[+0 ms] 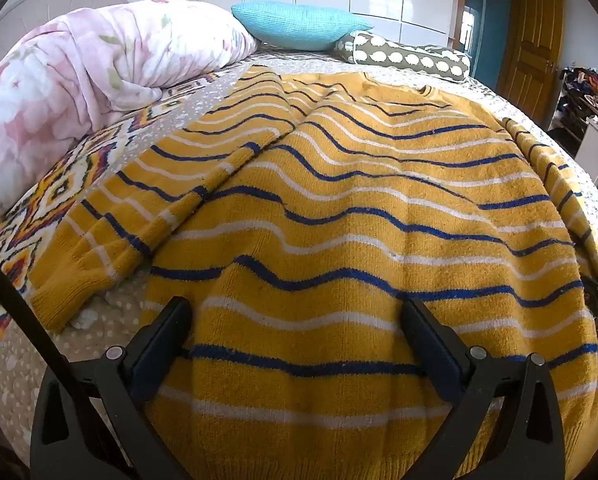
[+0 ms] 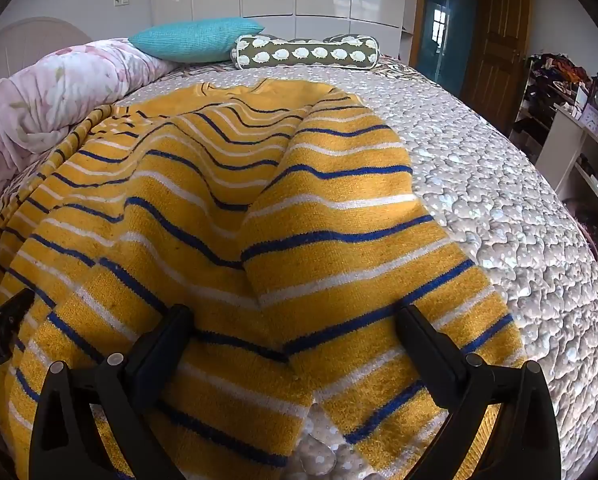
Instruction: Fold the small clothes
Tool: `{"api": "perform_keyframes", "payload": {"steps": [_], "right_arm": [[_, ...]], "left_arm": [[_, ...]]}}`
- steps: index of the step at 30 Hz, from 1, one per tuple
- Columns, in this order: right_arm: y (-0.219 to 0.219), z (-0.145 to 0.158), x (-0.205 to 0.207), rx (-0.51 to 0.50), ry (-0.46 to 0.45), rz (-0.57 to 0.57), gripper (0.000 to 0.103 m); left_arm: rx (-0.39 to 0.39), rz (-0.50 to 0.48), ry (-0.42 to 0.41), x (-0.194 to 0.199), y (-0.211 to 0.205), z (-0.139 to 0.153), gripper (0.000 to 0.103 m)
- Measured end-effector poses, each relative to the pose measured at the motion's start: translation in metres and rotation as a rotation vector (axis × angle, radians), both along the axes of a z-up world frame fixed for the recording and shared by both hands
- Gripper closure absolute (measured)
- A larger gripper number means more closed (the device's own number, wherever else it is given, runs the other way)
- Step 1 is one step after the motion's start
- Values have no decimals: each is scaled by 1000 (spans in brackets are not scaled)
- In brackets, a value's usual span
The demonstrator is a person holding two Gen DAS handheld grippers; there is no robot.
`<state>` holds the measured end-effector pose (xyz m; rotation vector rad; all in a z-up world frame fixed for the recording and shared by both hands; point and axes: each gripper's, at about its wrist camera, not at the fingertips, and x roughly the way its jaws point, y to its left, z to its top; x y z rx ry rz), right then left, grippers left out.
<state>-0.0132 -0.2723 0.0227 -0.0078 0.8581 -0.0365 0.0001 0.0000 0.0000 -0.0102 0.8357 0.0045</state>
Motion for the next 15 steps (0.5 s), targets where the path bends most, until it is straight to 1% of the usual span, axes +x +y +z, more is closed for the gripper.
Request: {"api": "perform_keyframes", "payload": {"steps": [15], "right_arm": [[1,1,-1,1,-1,1,0]], "left_arm": [[0,0,0,0,0,0,0]]}}
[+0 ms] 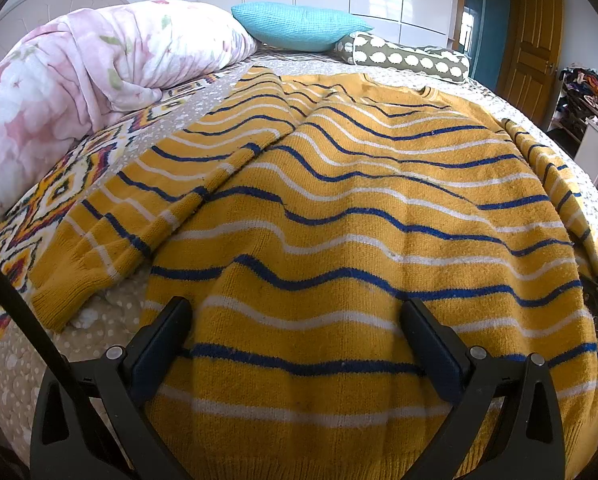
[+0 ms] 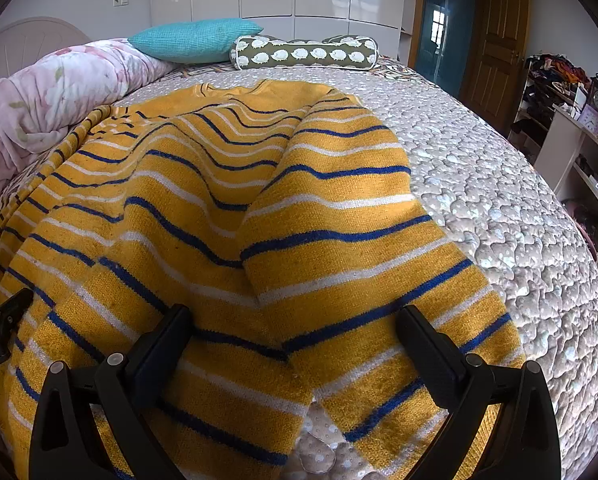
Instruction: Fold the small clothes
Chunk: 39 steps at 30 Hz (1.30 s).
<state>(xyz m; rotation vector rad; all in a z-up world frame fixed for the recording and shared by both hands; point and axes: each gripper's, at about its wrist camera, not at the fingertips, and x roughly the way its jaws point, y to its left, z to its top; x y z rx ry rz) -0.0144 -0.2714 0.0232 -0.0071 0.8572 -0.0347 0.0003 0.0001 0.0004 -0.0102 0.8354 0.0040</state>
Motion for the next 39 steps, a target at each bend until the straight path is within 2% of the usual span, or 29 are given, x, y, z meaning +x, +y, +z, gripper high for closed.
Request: {"api": "perform_keyframes", "payload": {"steps": [26,28,31,33,34,36,37,39], "right_arm": [[0,1,1,-5,-7,-1,0],[0,0,0,-5,-8,-1,0],[1,-2,-1,-7,-8,-1,0],[1,-4,-1,-5,-9,-1,0],[2,-4,-1,-5,-9,-1,0],[2,-6,-1,-3,-7,-1,0],[1,-2,0,-2,-8,-1,0],[0,1,0,-2,-9,-1,0]], "left_arm": [[2,2,0,-2,-2,4,0],[25,19,-7,-7,-5,10,0],[114,57,-33,-18,-19,26,0],[110,45,-18,-25,-17,23,0],[82,29,-1,-32,-15,28,1],[26,10,12,-39,-9,36,17],[-26,-8,25,-45,-1,45,25],[-71,-27,0,-55,20,68,27]]}}
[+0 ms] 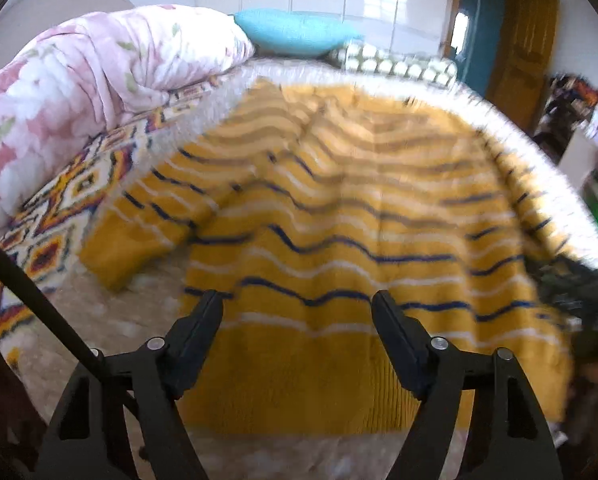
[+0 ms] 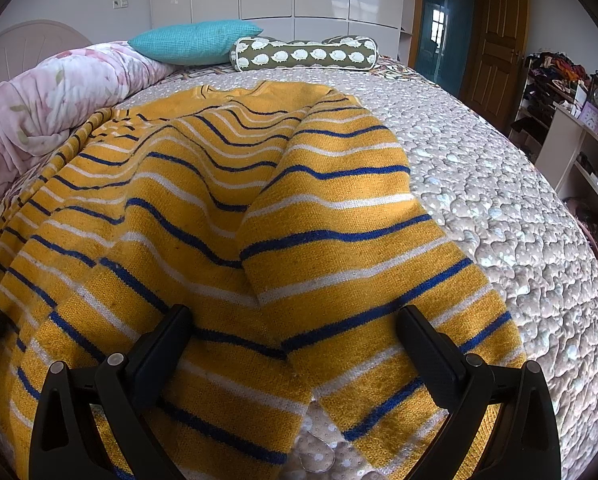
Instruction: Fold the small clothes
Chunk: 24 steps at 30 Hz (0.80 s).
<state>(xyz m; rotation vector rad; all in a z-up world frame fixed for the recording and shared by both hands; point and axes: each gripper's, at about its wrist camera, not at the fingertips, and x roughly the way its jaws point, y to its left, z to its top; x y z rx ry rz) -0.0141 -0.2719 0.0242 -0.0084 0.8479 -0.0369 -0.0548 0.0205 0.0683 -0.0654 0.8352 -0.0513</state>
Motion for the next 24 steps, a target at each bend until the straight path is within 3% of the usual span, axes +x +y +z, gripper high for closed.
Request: {"api": "perform_keyframes", "payload": {"steps": [2,4,8,9,10,11,13,14,15,18,20,21,22,24], "right_arm": [[-1,1,0,1,0,0,0],[-1,0,0,-1,-1,0,0],[1,-1,-1,-3,-3,0,0],[1,0,-1,-3,-3,0,0],[1,0,-1,-3,-3,0,0],[1,1,-1,-3,-3,0,0],[0,0,-2,-4,-5,0,0],[0,0,-2,-4,-4,0,0],[0,0,-2,-5,-4,-1,0],[3,-2,-2,-8,-9,-2,0],[2,-1,-1,-9,-7,-1,0],[2,-1,-2,-11,-10,-1,0],[2,0,-1,-9,-8,-1,0],[2,-1,-2,-10,-10,-1,0]], "left_arm": [[22,27,-70,-6,23,17,25],[55,79,-69,1,47,27,21],[119,239,57,48,103,4,20],[124,243,103,59,108,-5,20],[121,232,121,63,113,-10,24],[81,182,164,72,113,-21,45],[89,167,172,78,111,-27,60],[108,173,163,81,111,-21,87],[120,180,168,82,112,-17,92],[188,311,117,90,139,7,92],[306,451,87,99,168,24,92],[324,485,88,100,177,30,92],[325,525,97,102,190,38,90],[256,537,95,93,202,55,87]]}}
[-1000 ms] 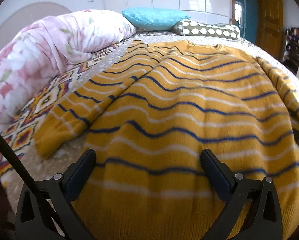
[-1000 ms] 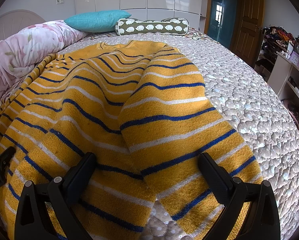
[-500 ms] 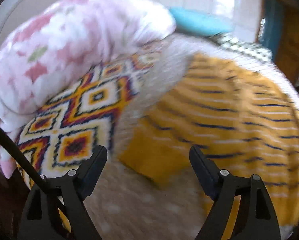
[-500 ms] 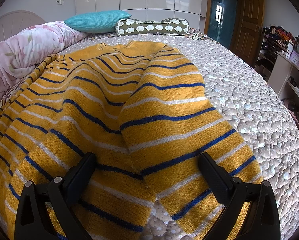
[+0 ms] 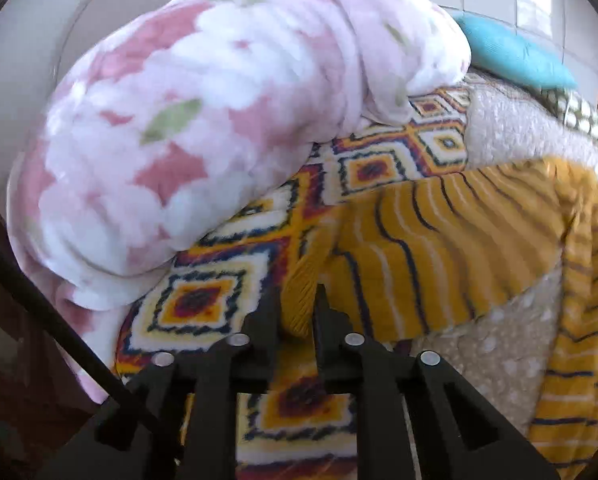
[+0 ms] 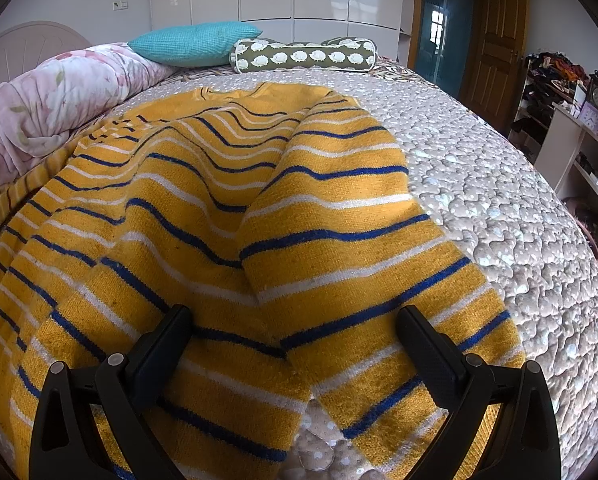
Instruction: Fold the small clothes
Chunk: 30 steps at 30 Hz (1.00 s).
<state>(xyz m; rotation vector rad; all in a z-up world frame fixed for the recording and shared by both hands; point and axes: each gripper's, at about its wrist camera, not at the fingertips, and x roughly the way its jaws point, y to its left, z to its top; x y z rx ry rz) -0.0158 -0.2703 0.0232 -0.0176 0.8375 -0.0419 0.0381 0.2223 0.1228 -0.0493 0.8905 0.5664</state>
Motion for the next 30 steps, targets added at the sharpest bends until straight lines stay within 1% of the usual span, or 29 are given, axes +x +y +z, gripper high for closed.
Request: {"api": "perform_keyframes", "payload": {"steps": [1,2,3,4,5,6,7,9,11,12,13,14,15,16,17,18,19,20,21,22,23,24,26,28,29,30], "right_arm": [[0,0,0,0,-1,0,0],[-1,2,-3,4,6,-1,0],[-1,2,-2,10,12,-1,0],[-1,3,-1,23,24,0,0],[-1,3,0,29,27,1,0],[-3,2,0,47,42,1,0],[-4,2,1,61,44,2,0],[-5,1,1,83,57,5,0],[-7,3,2,83,64,23,1],[-9,6,1,107,86,38,11],[-17,18,-3,180,76,51,35],[-33,35,-14,286,24,57,39],[-47,48,-21,337,-3,54,39],[-66,65,-32,388,-51,34,39],[-82,79,-40,392,-81,16,38],[-100,94,-52,365,-102,-5,32],[-114,102,-58,329,-94,-26,26],[-118,103,-59,278,-77,-38,25],[-122,101,-57,215,-26,-54,25],[-127,94,-55,173,31,-67,25],[-130,84,-53,156,84,-75,25],[-133,74,-53,160,125,-79,25],[-131,51,-57,204,184,-85,25],[-125,30,-56,254,208,-86,27],[-122,24,-54,283,215,-75,34],[-117,21,-52,279,210,-66,54]], "left_arm": [[-28,-8,-25,-3,3,2,83],[-57,-35,-53,-13,-3,8,70],[-76,-63,-66,-19,-10,10,61],[-89,-114,-85,-30,-26,13,43],[-92,-151,-102,-40,-41,13,33],[-94,-186,-113,-47,-56,11,31],[-103,-209,-111,-45,-66,10,31],[-160,-302,-94,-43,-104,-8,31],[-197,-365,-73,-41,-132,-20,31],[-209,-393,-61,-39,-147,-29,31],[-215,-407,-52,-37,-157,-41,31],[-217,-419,-47,-35,-165,-49,31],[-221,-432,-42,-35,-173,-58,31],[-226,-442,-37,-32,-177,-69,31],[-237,-442,-27,-30,-181,-81,28],[-255,-436,-53,-31,-182,-92,25],[-262,-439,-100,-37,-178,-96,23],[-261,-447,-154,-43,-178,-98,23],[-258,-450,-160,-46,-178,-97,23],[-251,-452,-161,-46,-179,-98,22],[-248,-455,-159,-45,-180,-99,21],[-247,-458,-158,-44,-181,-100,21],[-248,-461,-159,-44,-182,-101,20],[-249,-461,-158,-47,-180,-101,20],[-251,-461,-159,-49,-178,-101,20],[-251,-460,-159,-49,-179,-101,20]]}}
